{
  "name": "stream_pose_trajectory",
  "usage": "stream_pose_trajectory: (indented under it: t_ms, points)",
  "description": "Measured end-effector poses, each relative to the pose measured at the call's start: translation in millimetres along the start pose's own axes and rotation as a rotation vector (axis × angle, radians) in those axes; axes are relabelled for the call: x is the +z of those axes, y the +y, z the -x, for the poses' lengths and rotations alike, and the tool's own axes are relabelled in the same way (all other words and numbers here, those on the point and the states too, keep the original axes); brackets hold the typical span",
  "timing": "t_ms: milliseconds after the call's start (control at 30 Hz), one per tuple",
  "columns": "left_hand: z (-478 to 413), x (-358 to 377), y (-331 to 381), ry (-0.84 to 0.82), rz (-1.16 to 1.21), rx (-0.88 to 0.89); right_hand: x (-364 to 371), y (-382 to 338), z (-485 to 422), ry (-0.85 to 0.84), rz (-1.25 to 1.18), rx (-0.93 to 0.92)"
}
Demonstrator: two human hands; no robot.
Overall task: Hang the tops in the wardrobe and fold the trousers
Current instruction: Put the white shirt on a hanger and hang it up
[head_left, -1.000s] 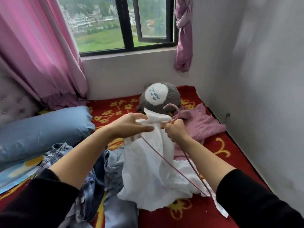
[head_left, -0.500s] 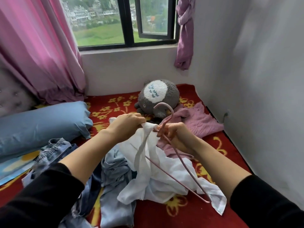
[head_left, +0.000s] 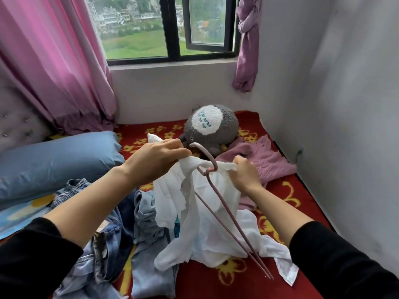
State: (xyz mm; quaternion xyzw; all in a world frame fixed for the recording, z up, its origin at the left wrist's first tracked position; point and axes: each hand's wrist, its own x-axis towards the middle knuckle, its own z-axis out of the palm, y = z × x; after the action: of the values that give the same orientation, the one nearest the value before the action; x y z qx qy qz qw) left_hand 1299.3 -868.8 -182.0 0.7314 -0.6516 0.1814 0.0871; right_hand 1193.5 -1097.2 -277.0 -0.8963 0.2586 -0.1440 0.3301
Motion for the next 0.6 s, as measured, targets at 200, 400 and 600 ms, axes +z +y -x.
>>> stream_pose_trajectory:
  t_ms: [200,400,600]
  points:
    - [8.4,-3.6,-15.3,0.043,-0.1,-0.108,-18.0,21.7,-9.4,0.07,0.17,-0.056]
    - [15.1,5.5,-25.2,0.043,-0.172,-0.149,-40.1,15.4,-11.8,0.06,-0.111,-0.016]
    - [11.6,3.1,-32.8,0.04,-0.189,-0.174,-49.9,4.7,-1.3,-0.079,-0.184,-0.105]
